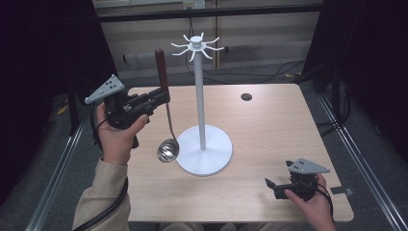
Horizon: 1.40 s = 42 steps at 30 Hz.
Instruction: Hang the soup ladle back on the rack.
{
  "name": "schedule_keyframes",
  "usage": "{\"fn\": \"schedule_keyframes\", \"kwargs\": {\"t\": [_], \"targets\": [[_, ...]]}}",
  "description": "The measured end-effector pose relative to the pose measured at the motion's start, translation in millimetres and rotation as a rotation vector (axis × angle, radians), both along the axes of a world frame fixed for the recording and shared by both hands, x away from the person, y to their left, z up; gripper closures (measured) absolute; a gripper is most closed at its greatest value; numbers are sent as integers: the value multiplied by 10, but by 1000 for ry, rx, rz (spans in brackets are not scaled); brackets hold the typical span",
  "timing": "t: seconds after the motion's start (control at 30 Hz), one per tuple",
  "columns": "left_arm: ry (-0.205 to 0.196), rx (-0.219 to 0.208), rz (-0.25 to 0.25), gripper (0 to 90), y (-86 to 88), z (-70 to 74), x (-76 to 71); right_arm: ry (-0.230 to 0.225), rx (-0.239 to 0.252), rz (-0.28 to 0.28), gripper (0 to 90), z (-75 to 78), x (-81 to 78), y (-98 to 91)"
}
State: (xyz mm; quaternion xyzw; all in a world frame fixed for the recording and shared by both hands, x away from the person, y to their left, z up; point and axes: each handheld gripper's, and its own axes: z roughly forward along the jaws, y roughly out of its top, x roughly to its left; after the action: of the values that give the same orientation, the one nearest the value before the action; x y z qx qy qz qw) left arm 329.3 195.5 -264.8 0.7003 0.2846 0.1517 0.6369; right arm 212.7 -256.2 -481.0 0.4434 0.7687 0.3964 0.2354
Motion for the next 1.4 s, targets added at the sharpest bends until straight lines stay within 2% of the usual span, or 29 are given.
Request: {"fn": "schedule_keyframes", "kwargs": {"t": [0.07,0.17,0.27,0.3,0.47,0.83,0.87,1.07,1.13,1.4], "targets": [[-7,7,1,745,-9,19,-9,-1,-1,2,16,-3,2,0],[-8,-14,-14,745,-37,39,-19,0,-2,1,16,-2,0,4],[-14,-5,-23,745,-51,66,-28,1,-4,2,16,-5,2,6],[-15,-16,-30,745,-64,69,-27,2,-3,2,16,-5,2,7],[-19,1,-33,745,-108,85,-26,4,-3,4,16,-9,4,9],[-16,4,-52,744,-169,73,-6,4,-5,3,17,-10,5,2],[-12,-6,-55,745,-178,66,-5,4,-7,2,17,-11,6,-1],[-15,8,-56,744,-194,53,22,5,-7,4,17,-10,4,4],[-9,-5,-65,745,-211,52,28,5,-8,5,17,-12,6,4],[-12,5,-71,745,-243,49,23,3,-8,6,17,-10,5,-3]]}}
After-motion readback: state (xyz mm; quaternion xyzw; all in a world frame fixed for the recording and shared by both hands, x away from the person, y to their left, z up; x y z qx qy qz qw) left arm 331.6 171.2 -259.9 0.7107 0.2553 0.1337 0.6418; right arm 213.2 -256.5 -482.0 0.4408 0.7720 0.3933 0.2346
